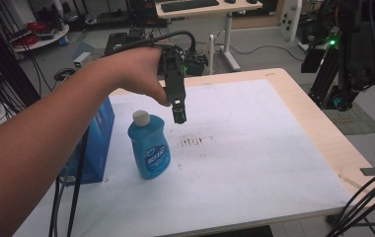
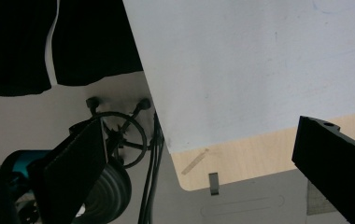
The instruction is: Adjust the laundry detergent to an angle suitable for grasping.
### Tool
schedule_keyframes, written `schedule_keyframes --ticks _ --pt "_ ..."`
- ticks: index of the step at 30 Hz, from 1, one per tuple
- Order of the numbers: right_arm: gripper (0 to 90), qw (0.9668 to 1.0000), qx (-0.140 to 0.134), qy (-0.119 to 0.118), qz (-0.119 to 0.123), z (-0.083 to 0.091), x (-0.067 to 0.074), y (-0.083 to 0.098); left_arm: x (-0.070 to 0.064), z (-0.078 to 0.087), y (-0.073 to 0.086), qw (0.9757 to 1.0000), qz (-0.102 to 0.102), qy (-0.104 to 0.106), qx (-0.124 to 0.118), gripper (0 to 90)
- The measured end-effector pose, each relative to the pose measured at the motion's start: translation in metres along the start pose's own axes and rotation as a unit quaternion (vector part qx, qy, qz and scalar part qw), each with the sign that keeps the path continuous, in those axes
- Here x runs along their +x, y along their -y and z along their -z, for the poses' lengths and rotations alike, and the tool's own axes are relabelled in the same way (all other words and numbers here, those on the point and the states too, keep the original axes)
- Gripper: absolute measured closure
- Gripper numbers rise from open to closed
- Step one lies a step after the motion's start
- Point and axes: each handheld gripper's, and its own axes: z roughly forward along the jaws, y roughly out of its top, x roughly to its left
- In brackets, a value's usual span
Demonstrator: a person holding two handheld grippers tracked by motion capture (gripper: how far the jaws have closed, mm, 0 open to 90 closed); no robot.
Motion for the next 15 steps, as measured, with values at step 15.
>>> schedule_keyframes --ticks 15 --pt "2.2 0.9998 -0.011 0.008 0.014 0.0023 0.0036 0.0003 -0.0050 0.0014 0.0019 0.9999 0.010 -0.001 -0.011 1.8"
